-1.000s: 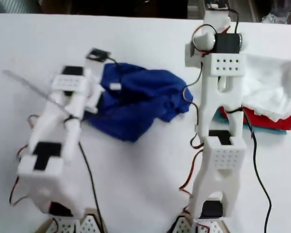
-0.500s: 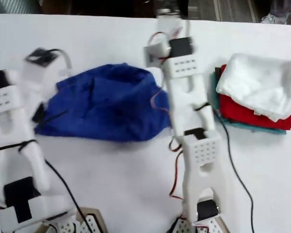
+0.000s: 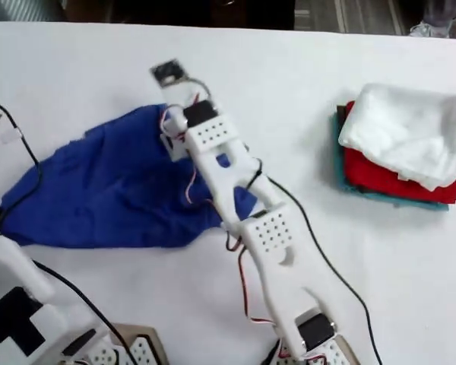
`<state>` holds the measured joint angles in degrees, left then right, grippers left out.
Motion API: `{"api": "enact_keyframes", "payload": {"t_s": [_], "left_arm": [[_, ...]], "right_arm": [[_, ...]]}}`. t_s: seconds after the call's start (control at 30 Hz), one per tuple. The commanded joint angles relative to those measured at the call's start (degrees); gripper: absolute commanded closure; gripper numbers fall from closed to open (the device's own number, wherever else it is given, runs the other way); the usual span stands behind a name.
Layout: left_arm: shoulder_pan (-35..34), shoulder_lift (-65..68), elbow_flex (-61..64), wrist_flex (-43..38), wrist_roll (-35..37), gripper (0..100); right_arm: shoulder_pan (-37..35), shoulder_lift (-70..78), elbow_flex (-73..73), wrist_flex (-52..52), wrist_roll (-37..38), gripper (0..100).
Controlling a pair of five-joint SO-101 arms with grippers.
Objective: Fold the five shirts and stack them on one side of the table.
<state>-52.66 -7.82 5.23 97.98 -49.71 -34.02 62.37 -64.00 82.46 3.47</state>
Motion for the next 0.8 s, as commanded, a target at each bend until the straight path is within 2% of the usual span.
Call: {"api": "enact_keyframes", "payload": {"t_s": [0.0,0.07,0.13,0.27,0.4,0.5,0.63,0.77], "left_arm": [[1.9,-2.6,4.0,-3.2,-0.2,97],[3.1,-2.6,7.0,-6.3,1.3,97],[3.8,-2.6,8.8,-10.3,5.7,97],[6.0,-2.6,9.9,-16.4,12.7,97],[10.7,-3.1,9.5,-17.7,16.1,97],[14.7,-3.1,6.8,-15.6,18.3,97],[19.5,-3.1,-0.5,-11.1,21.5,97],[23.5,-3.1,-8.8,-5.2,22.9,97]], "right_arm": [[-0.4,0.3,-2.0,3.6,3.2,77.8],[-0.4,0.4,-2.0,6.9,5.5,86.1],[0.0,0.3,-2.1,9.2,6.9,98.8],[2.5,-2.6,-2.2,11.5,7.0,97.7],[5.4,-10.0,-2.2,14.1,6.9,97.7],[7.1,-16.7,-1.6,18.8,6.9,97.7],[11.4,-26.0,2.4,18.9,4.6,97.7],[13.6,-36.4,14.2,18.9,4.3,97.7]]}}
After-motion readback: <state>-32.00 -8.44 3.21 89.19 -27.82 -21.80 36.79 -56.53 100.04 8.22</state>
